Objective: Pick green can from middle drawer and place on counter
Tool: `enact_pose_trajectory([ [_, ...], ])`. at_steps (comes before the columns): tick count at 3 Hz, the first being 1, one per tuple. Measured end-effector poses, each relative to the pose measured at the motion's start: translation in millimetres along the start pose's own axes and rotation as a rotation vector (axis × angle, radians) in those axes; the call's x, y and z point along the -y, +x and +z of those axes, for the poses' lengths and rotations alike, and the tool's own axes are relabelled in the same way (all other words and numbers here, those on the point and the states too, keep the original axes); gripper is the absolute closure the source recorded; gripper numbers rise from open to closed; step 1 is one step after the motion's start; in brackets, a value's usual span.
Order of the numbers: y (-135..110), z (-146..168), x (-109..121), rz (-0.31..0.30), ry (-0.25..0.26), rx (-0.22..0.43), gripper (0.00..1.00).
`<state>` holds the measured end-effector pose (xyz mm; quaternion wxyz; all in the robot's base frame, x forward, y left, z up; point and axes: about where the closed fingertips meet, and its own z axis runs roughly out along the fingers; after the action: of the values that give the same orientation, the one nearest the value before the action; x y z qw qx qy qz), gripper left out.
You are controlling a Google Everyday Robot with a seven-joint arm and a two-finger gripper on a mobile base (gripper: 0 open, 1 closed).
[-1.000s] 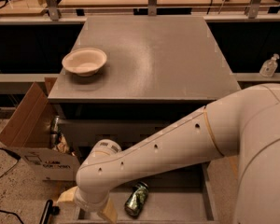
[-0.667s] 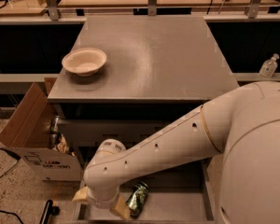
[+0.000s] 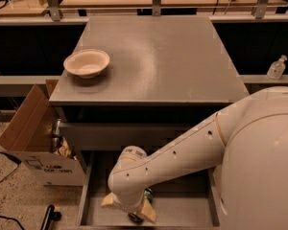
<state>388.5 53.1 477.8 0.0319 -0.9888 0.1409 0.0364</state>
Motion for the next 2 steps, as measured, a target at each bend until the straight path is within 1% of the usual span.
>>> enact_pose_trajectory([
  [1, 6.6, 2.1, -4.6, 0.007, -0.044, -0.040, 0.00],
  [2, 32.0, 17.7, -15.8, 0.003, -0.088, -0.086, 0.00],
])
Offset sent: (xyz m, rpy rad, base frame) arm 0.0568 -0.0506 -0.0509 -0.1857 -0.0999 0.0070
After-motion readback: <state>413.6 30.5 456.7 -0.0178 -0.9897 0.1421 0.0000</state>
